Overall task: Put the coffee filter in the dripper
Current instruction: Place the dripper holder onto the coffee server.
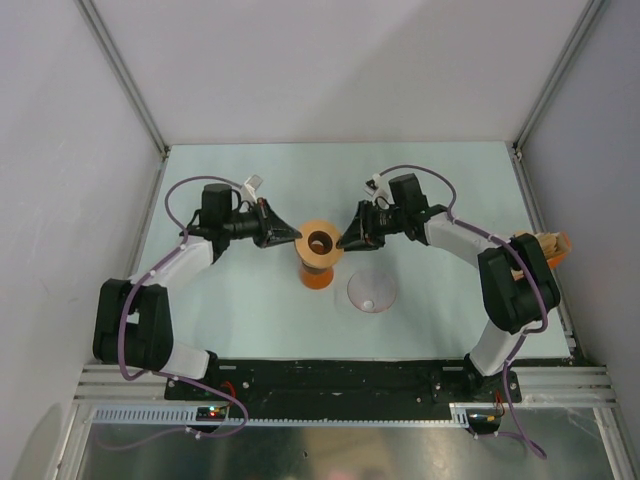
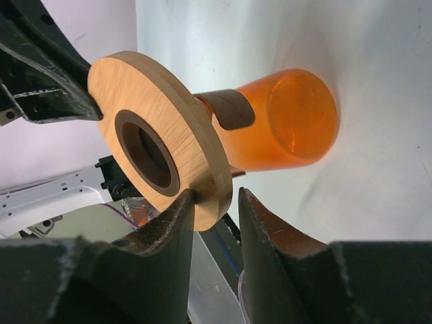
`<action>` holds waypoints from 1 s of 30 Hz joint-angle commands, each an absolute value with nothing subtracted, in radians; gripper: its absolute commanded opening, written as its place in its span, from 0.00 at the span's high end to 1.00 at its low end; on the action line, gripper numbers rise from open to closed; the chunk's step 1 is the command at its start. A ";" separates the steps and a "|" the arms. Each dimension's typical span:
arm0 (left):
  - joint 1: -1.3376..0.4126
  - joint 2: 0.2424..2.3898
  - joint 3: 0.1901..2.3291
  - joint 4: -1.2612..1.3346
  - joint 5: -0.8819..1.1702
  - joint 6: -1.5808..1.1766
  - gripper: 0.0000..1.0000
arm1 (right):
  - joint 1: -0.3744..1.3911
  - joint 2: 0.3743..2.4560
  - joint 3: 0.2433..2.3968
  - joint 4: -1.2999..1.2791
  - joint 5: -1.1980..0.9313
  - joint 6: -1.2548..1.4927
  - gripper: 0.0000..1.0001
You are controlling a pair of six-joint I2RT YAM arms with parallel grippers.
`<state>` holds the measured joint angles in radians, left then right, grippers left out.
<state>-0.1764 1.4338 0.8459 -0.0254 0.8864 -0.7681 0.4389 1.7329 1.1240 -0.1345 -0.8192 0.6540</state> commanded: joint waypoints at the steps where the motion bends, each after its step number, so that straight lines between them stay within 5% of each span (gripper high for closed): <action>1: -0.191 1.436 0.885 -0.063 0.894 -0.707 0.89 | 0.468 1.756 1.153 -0.143 -0.766 0.633 0.62; 10: -0.172 1.436 0.881 -0.086 0.893 -0.692 0.69 | 0.470 1.741 1.153 -0.135 -0.782 0.620 0.57; 21: -0.148 1.453 0.883 -0.090 0.903 -0.677 0.64 | 0.486 1.711 1.179 -0.090 -0.829 0.649 0.64; 30: -0.135 1.430 0.884 -0.091 0.923 -0.669 0.72 | 0.492 1.721 1.208 -0.067 -0.835 0.677 0.68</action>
